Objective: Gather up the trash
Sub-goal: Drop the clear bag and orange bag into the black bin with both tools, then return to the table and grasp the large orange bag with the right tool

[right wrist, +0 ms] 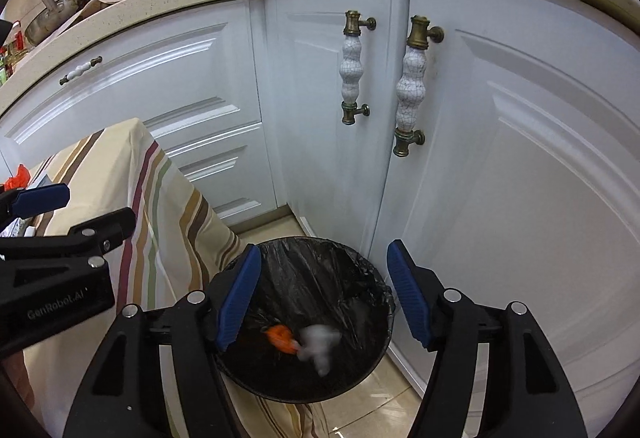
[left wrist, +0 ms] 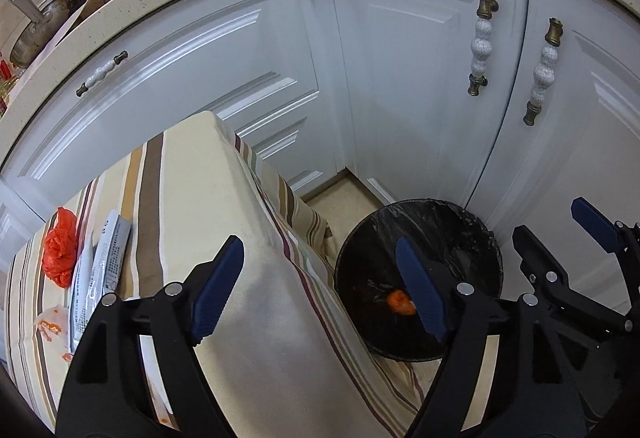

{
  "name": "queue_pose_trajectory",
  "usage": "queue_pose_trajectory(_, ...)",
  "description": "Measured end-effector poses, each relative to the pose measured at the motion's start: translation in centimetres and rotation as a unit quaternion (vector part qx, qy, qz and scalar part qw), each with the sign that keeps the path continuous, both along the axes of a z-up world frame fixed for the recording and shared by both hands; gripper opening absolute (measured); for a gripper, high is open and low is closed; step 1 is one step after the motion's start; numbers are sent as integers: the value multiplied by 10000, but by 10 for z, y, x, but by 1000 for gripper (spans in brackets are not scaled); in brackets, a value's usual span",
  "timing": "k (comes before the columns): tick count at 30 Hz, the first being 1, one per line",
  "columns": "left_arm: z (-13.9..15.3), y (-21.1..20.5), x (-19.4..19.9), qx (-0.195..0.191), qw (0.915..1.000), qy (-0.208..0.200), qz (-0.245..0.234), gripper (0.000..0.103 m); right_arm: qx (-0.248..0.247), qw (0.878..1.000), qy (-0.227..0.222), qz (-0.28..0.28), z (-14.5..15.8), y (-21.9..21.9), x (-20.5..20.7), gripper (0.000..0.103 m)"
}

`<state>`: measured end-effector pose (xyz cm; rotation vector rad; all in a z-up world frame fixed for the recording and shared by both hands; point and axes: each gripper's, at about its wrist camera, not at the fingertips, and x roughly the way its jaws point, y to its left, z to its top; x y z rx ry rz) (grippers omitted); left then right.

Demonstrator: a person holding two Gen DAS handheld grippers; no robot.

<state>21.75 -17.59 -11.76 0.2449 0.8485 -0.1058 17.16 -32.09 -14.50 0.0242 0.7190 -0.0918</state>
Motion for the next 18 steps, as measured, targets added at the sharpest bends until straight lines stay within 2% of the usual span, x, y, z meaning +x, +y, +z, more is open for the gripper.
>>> queue_pose_trajectory(9, 26, 33, -30, -214, 9992, -307, 139, 77, 83, 9998, -137, 83, 23, 14, -26, 65)
queue_pose_trajectory(18, 43, 111, -82, -367, 9957, -479, 696, 77, 211, 9973, -302, 636, 45, 67, -65, 68)
